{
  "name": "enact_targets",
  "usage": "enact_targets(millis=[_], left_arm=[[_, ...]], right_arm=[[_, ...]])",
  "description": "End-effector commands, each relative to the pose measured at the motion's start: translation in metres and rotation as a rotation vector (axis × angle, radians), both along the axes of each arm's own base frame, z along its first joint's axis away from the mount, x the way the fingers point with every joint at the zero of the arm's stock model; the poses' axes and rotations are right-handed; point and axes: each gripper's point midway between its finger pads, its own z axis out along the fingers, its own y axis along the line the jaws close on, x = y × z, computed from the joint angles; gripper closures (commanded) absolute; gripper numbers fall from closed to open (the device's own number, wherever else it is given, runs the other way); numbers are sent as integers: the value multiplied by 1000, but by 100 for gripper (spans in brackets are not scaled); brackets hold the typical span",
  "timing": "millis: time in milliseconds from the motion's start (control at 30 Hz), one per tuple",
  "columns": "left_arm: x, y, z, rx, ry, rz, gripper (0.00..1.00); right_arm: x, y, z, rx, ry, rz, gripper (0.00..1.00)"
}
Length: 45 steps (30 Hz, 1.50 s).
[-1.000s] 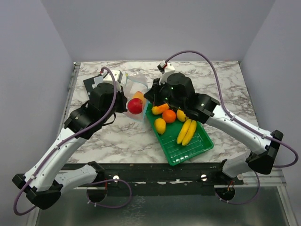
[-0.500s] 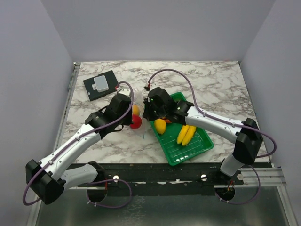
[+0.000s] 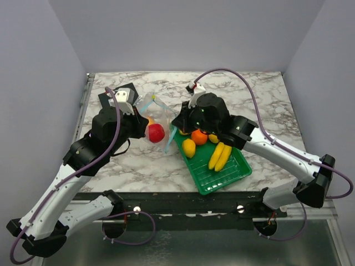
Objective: Place the food in the zip-top bag and seal the zipper
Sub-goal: Adjust the zipper food storage bag at the center of the board.
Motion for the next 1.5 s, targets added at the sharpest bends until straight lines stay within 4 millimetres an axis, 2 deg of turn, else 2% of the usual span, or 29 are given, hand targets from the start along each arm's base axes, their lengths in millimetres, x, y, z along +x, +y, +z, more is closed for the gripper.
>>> enact_targets(millis=[0,200,500,733,900,1000,1133,1333,1467], left_arm=[[-7,-2,-1,16,22,-34,97],[-11,-7,-5,12,35,-73,97],[-26,-27,-34,2,154,-187,97],[-46,-33,-54,-4,251,-262,97],[-67,-41,-53,-35,295,-363,96],[-80,-45,-57,-42,333,-426,96],[-83,-40,-74,-10,369,-411,90],[-72,-17,-111,116,419,-288,90],[-66,-6,-118,162,416,-229,86]], right_arm=[[-1,-1,17,12,-25,11,99],[-4,-4,23,21,-32,15,99],[-18,-1,10,-49,33,97,99],[-51,-12,-9,-155,146,233,99],[-88,-18,-32,-197,288,375,99],[-102,-23,-42,-207,348,415,99],[-104,-23,-46,-188,367,398,99],[-92,-12,-56,-196,383,359,99],[-85,-7,-63,-215,390,342,99]])
